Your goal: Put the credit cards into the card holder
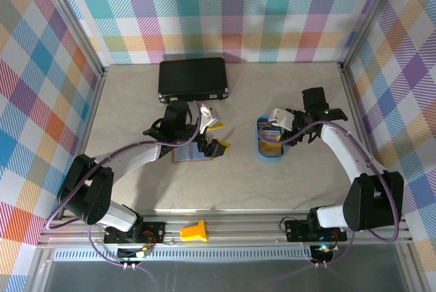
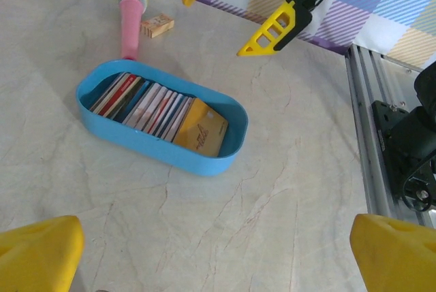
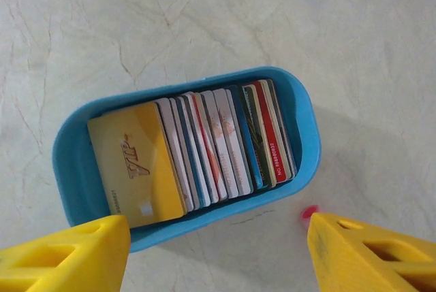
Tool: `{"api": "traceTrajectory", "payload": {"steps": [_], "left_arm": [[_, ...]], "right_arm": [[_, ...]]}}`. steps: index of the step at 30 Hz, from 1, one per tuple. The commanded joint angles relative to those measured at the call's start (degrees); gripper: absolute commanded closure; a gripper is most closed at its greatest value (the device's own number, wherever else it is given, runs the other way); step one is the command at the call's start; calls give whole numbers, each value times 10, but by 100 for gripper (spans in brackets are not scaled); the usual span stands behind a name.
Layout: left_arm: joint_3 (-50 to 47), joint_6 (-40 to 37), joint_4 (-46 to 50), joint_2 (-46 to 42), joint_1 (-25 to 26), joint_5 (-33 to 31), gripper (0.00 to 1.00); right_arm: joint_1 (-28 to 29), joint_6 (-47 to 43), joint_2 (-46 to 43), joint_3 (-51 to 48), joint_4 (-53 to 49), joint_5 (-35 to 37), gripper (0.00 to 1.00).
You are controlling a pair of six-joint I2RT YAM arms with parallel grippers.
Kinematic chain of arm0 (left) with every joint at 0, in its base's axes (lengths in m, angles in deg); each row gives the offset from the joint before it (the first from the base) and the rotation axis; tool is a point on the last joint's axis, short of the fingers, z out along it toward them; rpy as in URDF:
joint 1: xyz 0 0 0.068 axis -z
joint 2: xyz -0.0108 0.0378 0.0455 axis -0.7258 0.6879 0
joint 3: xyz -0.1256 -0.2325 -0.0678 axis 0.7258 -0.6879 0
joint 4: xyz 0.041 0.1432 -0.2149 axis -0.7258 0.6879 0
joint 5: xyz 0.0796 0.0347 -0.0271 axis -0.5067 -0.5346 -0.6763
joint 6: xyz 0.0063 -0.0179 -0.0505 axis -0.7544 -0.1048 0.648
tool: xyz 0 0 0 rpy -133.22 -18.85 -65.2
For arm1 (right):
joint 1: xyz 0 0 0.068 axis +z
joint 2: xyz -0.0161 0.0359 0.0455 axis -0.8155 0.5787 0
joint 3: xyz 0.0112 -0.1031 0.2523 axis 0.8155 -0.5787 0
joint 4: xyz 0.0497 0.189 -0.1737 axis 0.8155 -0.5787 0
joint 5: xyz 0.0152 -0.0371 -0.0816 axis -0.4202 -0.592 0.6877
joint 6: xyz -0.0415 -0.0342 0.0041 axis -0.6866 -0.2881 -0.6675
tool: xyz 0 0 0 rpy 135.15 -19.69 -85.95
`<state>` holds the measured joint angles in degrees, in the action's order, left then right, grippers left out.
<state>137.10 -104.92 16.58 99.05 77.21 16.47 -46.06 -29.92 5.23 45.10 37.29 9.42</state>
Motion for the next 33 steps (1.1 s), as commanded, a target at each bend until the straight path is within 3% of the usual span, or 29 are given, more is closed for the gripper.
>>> {"api": "traceTrajectory", "payload": {"steps": [1, 13, 33], "left_arm": [[5, -30, 15, 3, 8, 8, 0], [14, -43, 42, 8, 13, -14, 0], [17, -56, 58, 16, 18, -21, 0]], "right_arm": [[-3, -105, 5, -16, -7, 6, 31], [8, -103, 57, -8, -1, -50, 33], [58, -123, 216, 78, -73, 3, 29]]}}
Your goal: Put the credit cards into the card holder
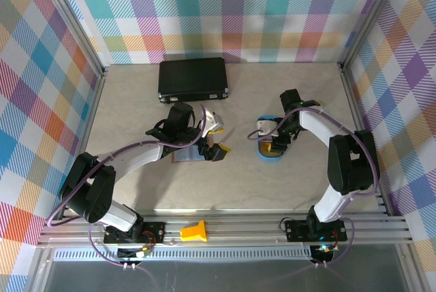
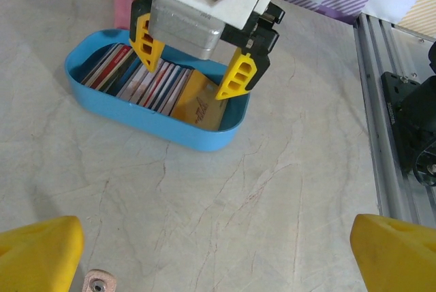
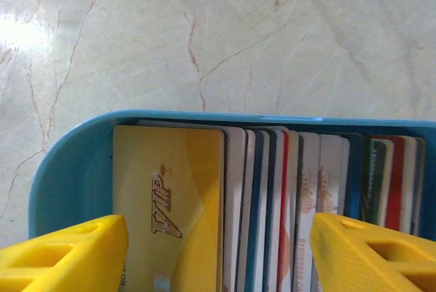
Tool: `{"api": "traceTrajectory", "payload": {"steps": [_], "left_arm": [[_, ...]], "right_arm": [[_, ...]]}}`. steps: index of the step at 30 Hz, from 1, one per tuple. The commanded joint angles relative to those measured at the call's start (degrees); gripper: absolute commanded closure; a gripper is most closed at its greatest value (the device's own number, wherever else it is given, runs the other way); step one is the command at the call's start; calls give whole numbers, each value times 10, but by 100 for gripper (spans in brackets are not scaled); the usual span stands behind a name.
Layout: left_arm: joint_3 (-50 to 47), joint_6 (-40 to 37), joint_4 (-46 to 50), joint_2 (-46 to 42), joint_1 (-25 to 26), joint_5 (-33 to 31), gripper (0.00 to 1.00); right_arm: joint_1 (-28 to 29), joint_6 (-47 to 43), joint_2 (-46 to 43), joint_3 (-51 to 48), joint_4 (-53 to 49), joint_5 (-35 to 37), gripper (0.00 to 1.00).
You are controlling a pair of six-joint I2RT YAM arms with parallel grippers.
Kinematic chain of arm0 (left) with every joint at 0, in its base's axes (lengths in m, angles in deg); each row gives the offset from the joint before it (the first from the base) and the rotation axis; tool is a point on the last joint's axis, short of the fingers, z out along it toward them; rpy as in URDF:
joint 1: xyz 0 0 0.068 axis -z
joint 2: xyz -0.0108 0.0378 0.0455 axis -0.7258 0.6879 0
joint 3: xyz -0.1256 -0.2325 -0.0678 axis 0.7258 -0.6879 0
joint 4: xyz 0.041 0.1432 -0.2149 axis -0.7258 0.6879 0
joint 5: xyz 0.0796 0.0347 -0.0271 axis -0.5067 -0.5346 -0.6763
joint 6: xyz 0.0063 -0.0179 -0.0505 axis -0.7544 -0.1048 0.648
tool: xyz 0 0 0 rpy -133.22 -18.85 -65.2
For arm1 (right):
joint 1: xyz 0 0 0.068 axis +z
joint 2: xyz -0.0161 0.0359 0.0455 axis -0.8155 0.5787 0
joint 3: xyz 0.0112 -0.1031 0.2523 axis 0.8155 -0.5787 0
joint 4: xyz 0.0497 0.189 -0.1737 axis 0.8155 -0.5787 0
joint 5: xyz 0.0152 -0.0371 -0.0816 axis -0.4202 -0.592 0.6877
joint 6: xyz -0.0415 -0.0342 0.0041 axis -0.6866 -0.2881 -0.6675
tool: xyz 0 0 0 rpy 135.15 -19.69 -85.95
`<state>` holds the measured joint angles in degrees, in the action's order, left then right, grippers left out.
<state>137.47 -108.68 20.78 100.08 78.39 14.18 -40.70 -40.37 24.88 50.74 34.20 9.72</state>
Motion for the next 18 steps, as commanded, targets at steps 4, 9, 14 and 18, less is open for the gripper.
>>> {"api": "traceTrajectory", "payload": {"steps": [4, 9, 14, 18], "left_arm": [[14, -19, 16, 6, 8, 3, 0], [16, -18, 17, 9, 8, -2, 0], [17, -16, 15, 10, 8, -6, 0], [17, -17, 16, 13, 8, -5, 0]], "right_arm": [[11, -10, 44, 27, -39, 7, 29], [18, -11, 63, 16, -18, 29, 32], [19, -10, 66, -3, 14, 39, 39], [19, -3, 68, -9, 30, 50, 51]]}}
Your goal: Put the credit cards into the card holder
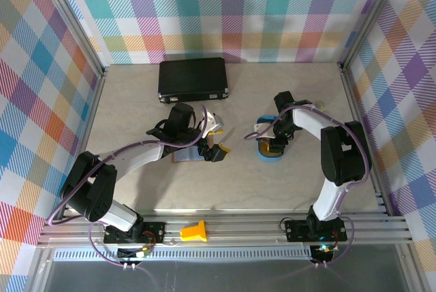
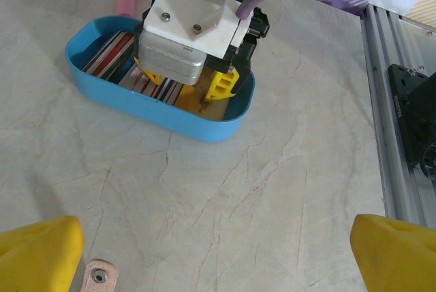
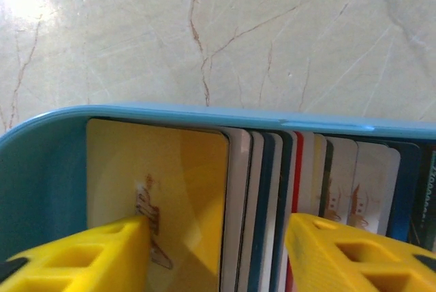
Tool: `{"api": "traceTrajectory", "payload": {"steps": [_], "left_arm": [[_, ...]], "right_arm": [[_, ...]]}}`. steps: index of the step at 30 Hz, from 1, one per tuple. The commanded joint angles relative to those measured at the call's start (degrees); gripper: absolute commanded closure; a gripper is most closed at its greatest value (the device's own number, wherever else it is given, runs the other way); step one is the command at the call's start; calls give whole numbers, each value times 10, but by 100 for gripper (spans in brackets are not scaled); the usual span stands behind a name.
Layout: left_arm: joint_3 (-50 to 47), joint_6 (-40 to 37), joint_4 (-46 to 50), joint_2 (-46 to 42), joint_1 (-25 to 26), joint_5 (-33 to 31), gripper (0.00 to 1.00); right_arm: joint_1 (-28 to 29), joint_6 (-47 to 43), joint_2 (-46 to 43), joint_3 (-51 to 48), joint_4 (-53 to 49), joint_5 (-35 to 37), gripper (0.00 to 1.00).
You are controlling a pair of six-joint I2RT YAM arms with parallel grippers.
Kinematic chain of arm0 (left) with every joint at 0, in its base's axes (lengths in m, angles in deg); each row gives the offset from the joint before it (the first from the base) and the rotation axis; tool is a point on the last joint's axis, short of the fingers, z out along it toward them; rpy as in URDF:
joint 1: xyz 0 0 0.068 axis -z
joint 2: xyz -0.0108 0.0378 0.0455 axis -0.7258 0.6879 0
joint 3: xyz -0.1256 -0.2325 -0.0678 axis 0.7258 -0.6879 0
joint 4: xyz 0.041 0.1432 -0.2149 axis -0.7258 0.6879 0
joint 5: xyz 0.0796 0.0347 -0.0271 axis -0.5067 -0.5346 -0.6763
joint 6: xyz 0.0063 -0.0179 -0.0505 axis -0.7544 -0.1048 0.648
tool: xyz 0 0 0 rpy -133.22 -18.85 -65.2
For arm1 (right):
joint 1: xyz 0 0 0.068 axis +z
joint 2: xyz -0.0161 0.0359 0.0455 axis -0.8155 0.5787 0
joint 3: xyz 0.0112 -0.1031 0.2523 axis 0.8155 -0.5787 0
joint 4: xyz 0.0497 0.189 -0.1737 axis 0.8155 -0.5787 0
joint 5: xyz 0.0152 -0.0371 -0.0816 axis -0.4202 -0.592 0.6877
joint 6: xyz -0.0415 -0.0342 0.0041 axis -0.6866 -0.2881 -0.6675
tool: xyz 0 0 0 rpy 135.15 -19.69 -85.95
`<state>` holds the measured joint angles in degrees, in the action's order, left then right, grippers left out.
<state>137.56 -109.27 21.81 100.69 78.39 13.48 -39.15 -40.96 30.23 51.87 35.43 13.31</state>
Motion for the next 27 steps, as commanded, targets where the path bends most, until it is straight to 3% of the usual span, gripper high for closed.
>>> {"api": "traceTrajectory", "payload": {"steps": [1, 4, 17, 22, 27], "left_arm": [[16, -11, 7, 7, 8, 2, 0], [16, -11, 7, 7, 8, 2, 0], [17, -8, 7, 10, 8, 5, 0], [19, -8, 9, 10, 8, 5, 0], [19, -8, 10, 8, 8, 8, 0]], "right_arm": [[3, 4, 15, -20, 23, 18, 56], [3, 8, 15, -21, 34, 31, 72], [3, 17, -5, -16, 36, 44, 99], [3, 21, -24, -2, 7, 40, 100], [3, 46, -35, 37, -84, 17, 100]]}}
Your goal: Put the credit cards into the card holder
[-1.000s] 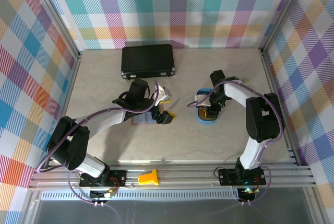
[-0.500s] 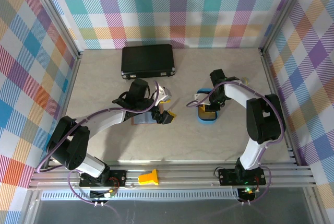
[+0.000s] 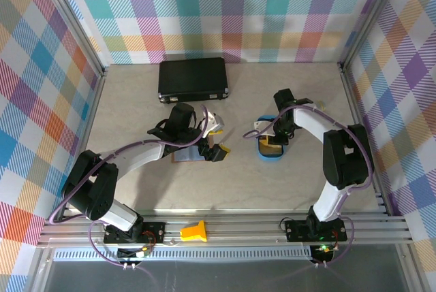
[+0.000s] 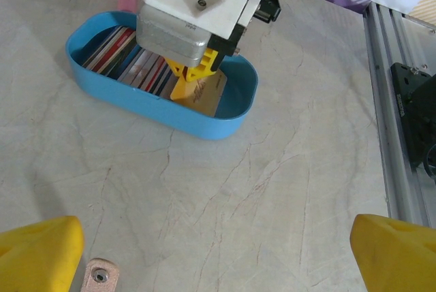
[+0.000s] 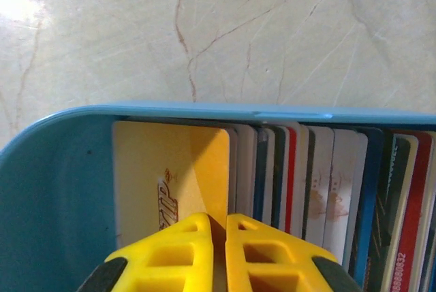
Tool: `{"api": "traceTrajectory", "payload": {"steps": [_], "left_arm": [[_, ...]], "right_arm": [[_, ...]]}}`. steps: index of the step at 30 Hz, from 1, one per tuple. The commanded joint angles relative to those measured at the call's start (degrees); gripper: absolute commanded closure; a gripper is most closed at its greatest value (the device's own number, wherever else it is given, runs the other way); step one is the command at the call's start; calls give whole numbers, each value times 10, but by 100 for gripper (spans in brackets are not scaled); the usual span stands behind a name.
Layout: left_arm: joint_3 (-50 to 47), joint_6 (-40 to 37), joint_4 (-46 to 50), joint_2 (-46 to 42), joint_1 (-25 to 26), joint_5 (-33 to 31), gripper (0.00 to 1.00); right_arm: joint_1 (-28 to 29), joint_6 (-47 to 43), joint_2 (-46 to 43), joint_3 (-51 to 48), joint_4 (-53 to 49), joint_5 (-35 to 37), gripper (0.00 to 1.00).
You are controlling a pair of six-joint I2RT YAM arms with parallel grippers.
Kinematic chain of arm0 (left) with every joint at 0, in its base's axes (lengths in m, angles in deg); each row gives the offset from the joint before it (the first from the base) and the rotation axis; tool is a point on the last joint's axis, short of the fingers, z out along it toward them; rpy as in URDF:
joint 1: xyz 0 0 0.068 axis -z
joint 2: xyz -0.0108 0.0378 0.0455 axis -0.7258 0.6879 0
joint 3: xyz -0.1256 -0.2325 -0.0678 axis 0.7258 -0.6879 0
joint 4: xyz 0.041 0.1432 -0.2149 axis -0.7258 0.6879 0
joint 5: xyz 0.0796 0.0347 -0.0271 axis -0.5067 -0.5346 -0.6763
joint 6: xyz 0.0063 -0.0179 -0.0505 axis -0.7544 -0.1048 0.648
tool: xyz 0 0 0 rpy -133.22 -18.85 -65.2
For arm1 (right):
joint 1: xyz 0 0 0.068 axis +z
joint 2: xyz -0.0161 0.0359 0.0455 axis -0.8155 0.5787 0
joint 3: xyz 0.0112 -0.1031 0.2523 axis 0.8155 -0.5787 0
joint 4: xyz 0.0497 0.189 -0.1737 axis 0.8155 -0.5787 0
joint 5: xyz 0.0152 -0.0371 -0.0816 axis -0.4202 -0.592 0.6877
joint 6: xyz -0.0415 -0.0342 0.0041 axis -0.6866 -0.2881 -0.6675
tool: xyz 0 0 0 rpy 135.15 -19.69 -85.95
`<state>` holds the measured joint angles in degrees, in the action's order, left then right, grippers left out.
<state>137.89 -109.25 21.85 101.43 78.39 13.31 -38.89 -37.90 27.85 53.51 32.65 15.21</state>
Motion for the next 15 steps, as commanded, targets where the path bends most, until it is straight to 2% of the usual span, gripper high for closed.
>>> {"api": "traceTrajectory", "payload": {"steps": [1, 15], "left_arm": [[16, -9, 9, 0, 8, 11, 0], [17, -22, 23, 2, 14, 5, 0]], "right_arm": [[1, 18, -16, 23, -66, -6, 100], [1, 54, -49, 61, -107, -49, 100]]}}
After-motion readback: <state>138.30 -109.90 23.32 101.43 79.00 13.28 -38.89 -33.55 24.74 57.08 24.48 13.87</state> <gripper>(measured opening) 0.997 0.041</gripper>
